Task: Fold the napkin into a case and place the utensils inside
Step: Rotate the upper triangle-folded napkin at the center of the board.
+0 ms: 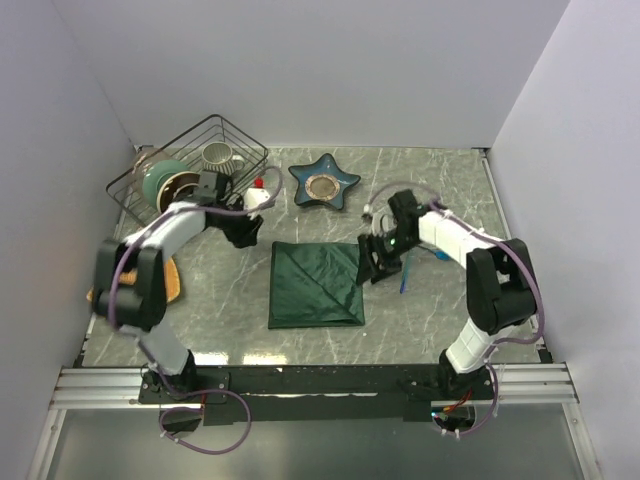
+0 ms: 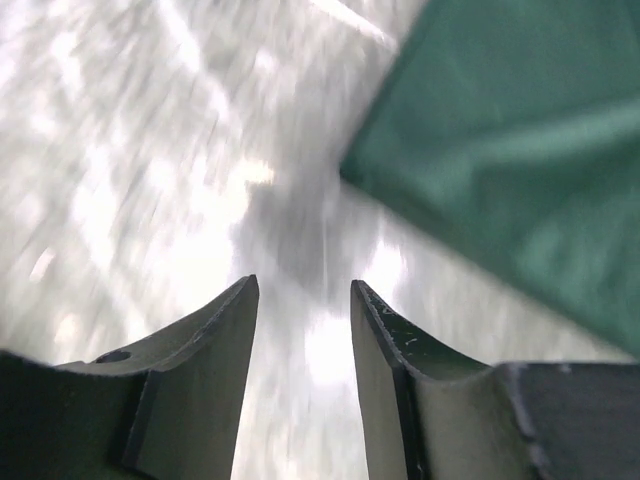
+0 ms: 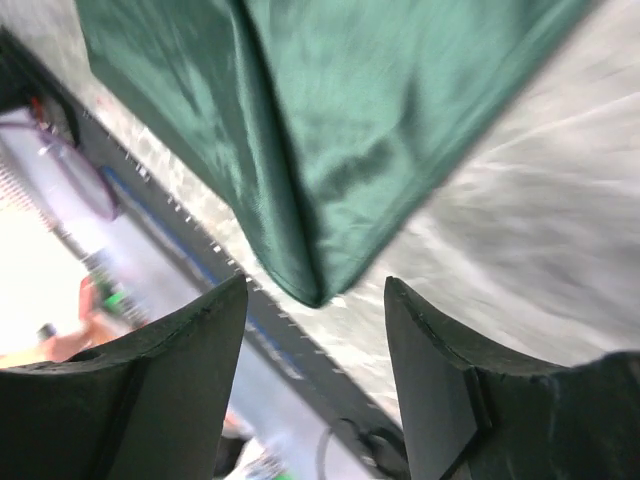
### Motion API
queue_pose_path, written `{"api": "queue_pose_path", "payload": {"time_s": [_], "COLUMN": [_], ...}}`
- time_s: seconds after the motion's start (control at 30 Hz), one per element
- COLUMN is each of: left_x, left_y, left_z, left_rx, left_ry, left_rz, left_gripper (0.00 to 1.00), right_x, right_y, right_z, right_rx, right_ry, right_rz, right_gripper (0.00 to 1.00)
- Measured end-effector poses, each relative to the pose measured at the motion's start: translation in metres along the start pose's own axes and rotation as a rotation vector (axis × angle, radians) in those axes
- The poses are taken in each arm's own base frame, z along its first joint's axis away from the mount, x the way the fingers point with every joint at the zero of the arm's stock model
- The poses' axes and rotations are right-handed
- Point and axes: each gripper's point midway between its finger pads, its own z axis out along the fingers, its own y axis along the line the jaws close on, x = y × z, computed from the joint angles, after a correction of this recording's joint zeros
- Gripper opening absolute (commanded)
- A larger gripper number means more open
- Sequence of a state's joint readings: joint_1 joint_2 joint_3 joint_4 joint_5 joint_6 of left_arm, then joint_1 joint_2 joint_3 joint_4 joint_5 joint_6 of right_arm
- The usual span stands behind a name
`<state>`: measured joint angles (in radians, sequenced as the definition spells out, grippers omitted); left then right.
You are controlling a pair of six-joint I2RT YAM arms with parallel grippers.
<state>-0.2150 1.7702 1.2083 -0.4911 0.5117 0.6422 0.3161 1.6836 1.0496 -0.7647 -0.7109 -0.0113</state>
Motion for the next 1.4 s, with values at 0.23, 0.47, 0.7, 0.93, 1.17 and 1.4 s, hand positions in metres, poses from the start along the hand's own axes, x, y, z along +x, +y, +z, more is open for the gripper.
{"api": "queue_pose_path", "payload": {"time_s": [0.23, 0.47, 0.7, 0.93, 1.17, 1.4], "left_x": [-0.016, 0.058, 0.069, 0.069, 0.080, 0.095], "left_y": [-0.138, -0.257, -0.267, -0.266, -0.260, -0.248], "left_z": [-0.066, -0.059, -0.035, -0.014, -0.006, -0.008], "left_rx": [0.140, 0.456, 0.473, 0.444, 0.431, 0.402], "left_ry": [-0.064, 0.102, 0.182, 0.201, 0.260, 0.345], "left_rz": [0.352, 0.535, 0.520, 0.527, 0.531, 0.551], "left_gripper": [0.41, 0.39, 0.39, 0.40, 0.42, 0.44], "right_x": [-0.087, -0.158, -0.163, -0.171, -0.152, -0.129], "right_y": [0.012, 0.009, -0.008, -0.009, -0.025, -0.027], "right_z": [-0.048, -0.031, 0.018, 0.026, 0.042, 0.047], "right_rx": [0.105, 0.145, 0.179, 0.199, 0.200, 0.167], "right_ry": [-0.196, -0.239, -0.158, -0.180, -0.130, -0.102], "right_rz": [-0.217, -0.284, -0.279, -0.299, -0.272, -0.262], "right_gripper": [0.66, 0.70, 0.73, 0.71, 0.69, 0.68]}}
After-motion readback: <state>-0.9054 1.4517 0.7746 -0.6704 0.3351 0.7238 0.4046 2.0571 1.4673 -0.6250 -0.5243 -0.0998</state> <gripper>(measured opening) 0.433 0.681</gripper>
